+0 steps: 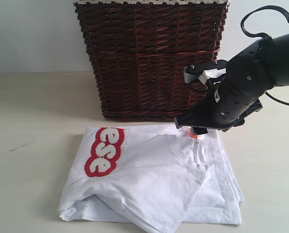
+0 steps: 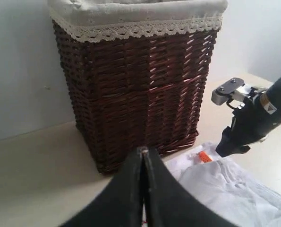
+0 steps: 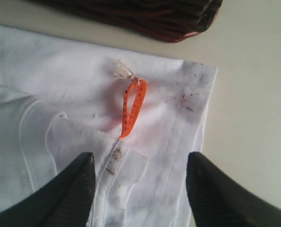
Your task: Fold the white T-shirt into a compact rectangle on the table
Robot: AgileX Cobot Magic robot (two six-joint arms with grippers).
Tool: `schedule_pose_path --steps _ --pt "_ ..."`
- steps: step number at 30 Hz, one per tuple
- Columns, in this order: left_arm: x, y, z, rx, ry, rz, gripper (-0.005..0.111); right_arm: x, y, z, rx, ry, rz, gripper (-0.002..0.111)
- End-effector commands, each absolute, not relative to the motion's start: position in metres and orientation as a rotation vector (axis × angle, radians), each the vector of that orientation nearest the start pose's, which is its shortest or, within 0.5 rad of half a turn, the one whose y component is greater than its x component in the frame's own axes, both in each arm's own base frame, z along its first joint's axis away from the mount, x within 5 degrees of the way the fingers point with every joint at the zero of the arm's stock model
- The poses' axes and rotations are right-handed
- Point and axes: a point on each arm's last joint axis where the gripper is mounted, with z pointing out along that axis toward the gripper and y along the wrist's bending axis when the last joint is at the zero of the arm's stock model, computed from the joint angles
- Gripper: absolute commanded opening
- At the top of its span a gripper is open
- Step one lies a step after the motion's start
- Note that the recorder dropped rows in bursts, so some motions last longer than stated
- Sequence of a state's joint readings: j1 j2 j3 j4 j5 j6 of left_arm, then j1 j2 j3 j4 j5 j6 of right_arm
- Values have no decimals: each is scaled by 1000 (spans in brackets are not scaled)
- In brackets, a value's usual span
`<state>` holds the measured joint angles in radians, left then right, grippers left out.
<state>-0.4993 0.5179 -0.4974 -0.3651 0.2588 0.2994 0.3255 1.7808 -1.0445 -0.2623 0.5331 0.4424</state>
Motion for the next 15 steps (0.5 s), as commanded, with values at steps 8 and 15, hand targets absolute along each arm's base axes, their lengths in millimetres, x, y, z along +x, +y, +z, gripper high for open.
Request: schedule_pose_path --steps 8,15 --pt "86 -46 316 480 1266 -221 0 333 98 179 -108 2680 -7 56" --pt "76 -25 290 317 1302 -122 0 333 99 179 -109 2674 -3 56"
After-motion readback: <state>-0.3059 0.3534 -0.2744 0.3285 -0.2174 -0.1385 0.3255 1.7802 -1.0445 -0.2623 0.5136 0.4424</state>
